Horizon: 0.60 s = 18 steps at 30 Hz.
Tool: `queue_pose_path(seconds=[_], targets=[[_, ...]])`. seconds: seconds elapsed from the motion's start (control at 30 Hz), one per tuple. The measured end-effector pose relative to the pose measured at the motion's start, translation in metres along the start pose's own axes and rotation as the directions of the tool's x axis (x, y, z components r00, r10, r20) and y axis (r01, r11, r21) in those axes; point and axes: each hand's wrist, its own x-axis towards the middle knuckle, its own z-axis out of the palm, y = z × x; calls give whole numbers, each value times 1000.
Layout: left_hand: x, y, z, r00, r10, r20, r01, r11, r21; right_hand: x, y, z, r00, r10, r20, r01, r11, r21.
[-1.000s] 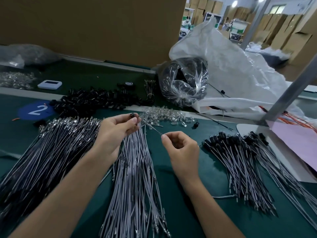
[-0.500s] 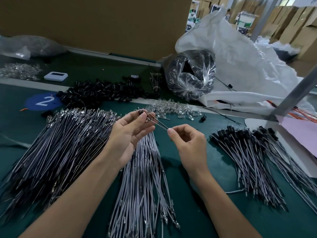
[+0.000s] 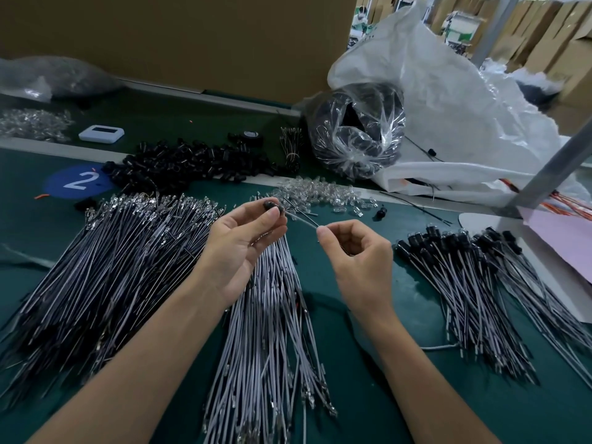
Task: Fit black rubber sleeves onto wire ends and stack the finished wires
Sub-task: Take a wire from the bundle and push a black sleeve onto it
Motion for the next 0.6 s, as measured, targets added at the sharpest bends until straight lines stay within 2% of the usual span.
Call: queue_pose_path(seconds=[0.23,0.6], targets=[[-1,-2,3,1000,29,10,-29,996,83,0,-1,1,999,29,41,-31,998,46],[-3,-4,6,998,65,11,-66,991,119,-1,-1,3,997,41,71,-47,996,81]])
